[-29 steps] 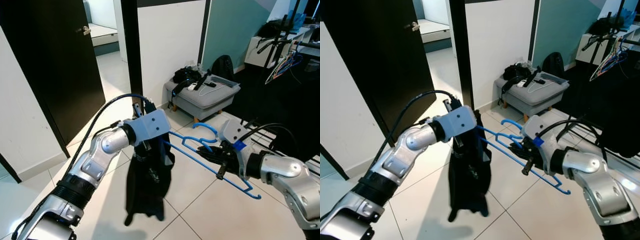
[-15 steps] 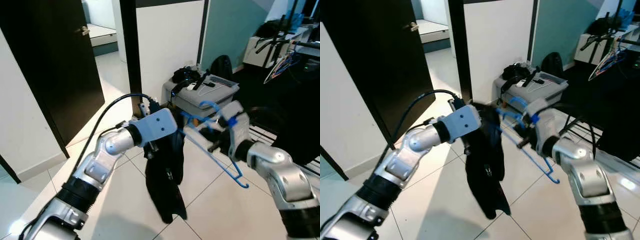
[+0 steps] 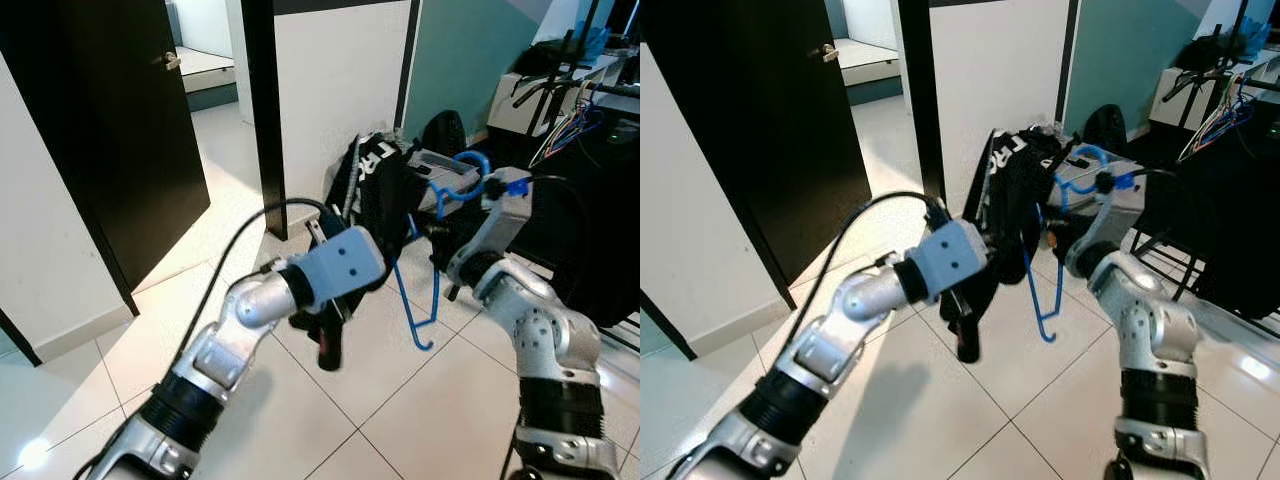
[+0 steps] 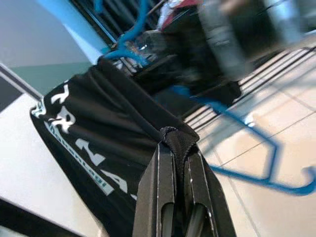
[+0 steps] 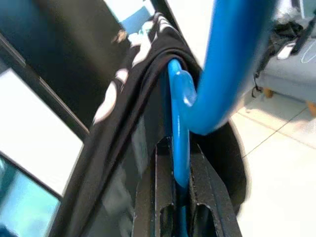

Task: Hang hanger

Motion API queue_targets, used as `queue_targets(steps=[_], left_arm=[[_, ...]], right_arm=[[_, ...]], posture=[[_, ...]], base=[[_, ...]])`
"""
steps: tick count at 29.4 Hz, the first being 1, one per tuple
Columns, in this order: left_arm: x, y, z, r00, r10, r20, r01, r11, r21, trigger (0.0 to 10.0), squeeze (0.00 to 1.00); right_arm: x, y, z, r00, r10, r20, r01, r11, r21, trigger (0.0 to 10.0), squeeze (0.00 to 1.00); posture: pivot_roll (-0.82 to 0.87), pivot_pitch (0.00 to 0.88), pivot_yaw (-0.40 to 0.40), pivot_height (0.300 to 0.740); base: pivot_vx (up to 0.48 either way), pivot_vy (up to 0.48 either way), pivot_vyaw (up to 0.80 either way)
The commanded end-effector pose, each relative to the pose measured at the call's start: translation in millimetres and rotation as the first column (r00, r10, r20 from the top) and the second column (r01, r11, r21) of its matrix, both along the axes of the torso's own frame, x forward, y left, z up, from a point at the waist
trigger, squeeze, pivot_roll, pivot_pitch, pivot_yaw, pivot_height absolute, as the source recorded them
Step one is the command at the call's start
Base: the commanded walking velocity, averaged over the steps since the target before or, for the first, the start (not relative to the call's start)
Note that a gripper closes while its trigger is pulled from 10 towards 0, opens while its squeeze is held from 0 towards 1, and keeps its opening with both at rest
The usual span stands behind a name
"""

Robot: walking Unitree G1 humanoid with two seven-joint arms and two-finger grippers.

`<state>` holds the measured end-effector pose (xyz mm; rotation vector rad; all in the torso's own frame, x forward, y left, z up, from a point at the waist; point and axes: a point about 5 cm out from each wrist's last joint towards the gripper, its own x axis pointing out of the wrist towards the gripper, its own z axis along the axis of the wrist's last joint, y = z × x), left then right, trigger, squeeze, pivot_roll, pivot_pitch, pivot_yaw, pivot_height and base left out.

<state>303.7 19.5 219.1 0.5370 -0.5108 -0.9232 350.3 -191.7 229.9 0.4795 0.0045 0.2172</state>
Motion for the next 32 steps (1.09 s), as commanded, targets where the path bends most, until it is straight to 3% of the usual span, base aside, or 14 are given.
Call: queue_targets(steps=[1, 9, 10, 12, 14, 17, 20, 23, 24, 25, 26, 28, 32], left_arm=[[-7.1, -7.1, -4, 0.999, -0.041, -0.027, 0.041, 0.999, -0.005, 10.0, 0.00], [-8.6, -8.6, -8, 0.998, -0.040, -0.050, 0.040, 0.999, 0.004, 10.0, 0.00], [-6.6, -5.4, -8, 0.998, -0.025, -0.055, 0.026, 1.000, 0.004, 10.0, 0.00], [-6.6, -5.4, -8, 0.998, -0.025, -0.055, 0.026, 1.000, 0.004, 10.0, 0.00], [-1.0, 2.3, -7, 0.998, 0.015, -0.055, -0.014, 1.000, 0.008, 10.0, 0.00], [-1.0, 2.3, -7, 0.998, 0.015, -0.055, -0.014, 1.000, 0.008, 10.0, 0.00], [-0.5, 5.3, -13, 0.998, 0.027, -0.055, -0.025, 0.999, 0.044, 10.0, 0.00], [-1.5, 4.7, -16, 0.998, 0.026, -0.057, -0.023, 0.998, 0.053, 10.0, 0.00], [-1.9, 4.2, -18, 0.998, 0.029, -0.057, -0.025, 0.998, 0.063, 10.0, 0.00], [-1.9, 4.2, -18, 0.998, 0.029, -0.057, -0.025, 0.998, 0.063, 10.0, 0.00], [-0.7, 5.1, -19, 0.998, 0.041, -0.056, -0.037, 0.997, 0.071, 10.0, 0.00], [4.4, 12.8, -21, 0.995, 0.076, -0.062, -0.070, 0.993, 0.094, 10.0, 0.00], [5.7, 19.6, -27, 0.993, 0.086, -0.085, -0.075, 0.989, 0.130, 10.0, 0.00]], right_arm=[[5.0, -5.4, 8, 0.996, -0.090, -0.005, 0.090, 0.992, 0.086, 10.0, 0.00], [10.8, 1.0, 3, 0.979, -0.192, -0.073, 0.201, 0.967, 0.155, 10.0, 0.00], [11.0, 9.9, -3, 0.979, -0.171, -0.110, 0.186, 0.973, 0.134, 10.0, 0.00], [11.0, 9.9, -3, 0.979, -0.171, -0.110, 0.186, 0.973, 0.134, 10.0, 0.00], [9.2, 30.5, -19, 0.975, -0.103, -0.197, 0.124, 0.987, 0.101, 10.0, 0.00], [9.2, 30.5, -19, 0.975, -0.103, -0.197, 0.124, 0.987, 0.101, 10.0, 0.00], [10.1, 42.1, -18, 0.973, -0.019, -0.230, 0.074, 0.970, 0.231, 10.0, 0.00], [10.1, 44.4, -14, 0.976, 0.012, -0.219, 0.042, 0.971, 0.237, 10.0, 0.00], [8.4, 48.9, -12, 0.978, 0.038, -0.207, 0.000, 0.984, 0.180, 10.0, 0.00], [8.4, 48.9, -12, 0.978, 0.038, -0.207, 0.000, 0.984, 0.180, 10.0, 0.00], [6.8, 51.6, -13, 0.978, 0.029, -0.207, -0.008, 0.995, 0.102, 10.0, 0.00], [7.3, 44.8, -15, 0.981, -0.059, -0.183, 0.064, 0.998, 0.024, 10.0, 0.00], [9.1, 35.3, -11, 0.986, -0.121, -0.116, 0.119, 0.993, -0.021, 10.0, 0.00]], posture=[[-0.07, 0.000, 0.023, 0.740], [-0.07, 0.000, 0.025, 0.740], [-0.07, 0.000, 0.027, 0.740], [-0.07, 0.000, 0.027, 0.740], [-0.06, 0.000, 0.021, 0.740], [-0.06, 0.000, 0.021, 0.740], [-0.06, 0.000, 0.025, 0.740], [-0.06, 0.000, 0.025, 0.740], [-0.06, 0.000, 0.025, 0.740], [-0.06, 0.000, 0.025, 0.740], [-0.07, 0.000, 0.025, 0.740], [-0.06, 0.000, 0.023, 0.740], [-0.06, 0.000, 0.023, 0.740]], base=[[0.000, 0.000, 0.00], [0.000, 0.000, 0.00], [0.000, 0.000, 0.00], [0.000, 0.000, 0.00], [0.000, 0.000, 0.00], [0.000, 0.000, 0.00], [0.000, 0.000, 0.00], [0.000, 0.000, 0.00], [0.000, 0.000, 0.00], [0.000, 0.000, 0.00], [0.000, 0.000, 0.00], [0.000, 0.000, 0.00], [0.000, 0.000, 0.00]])
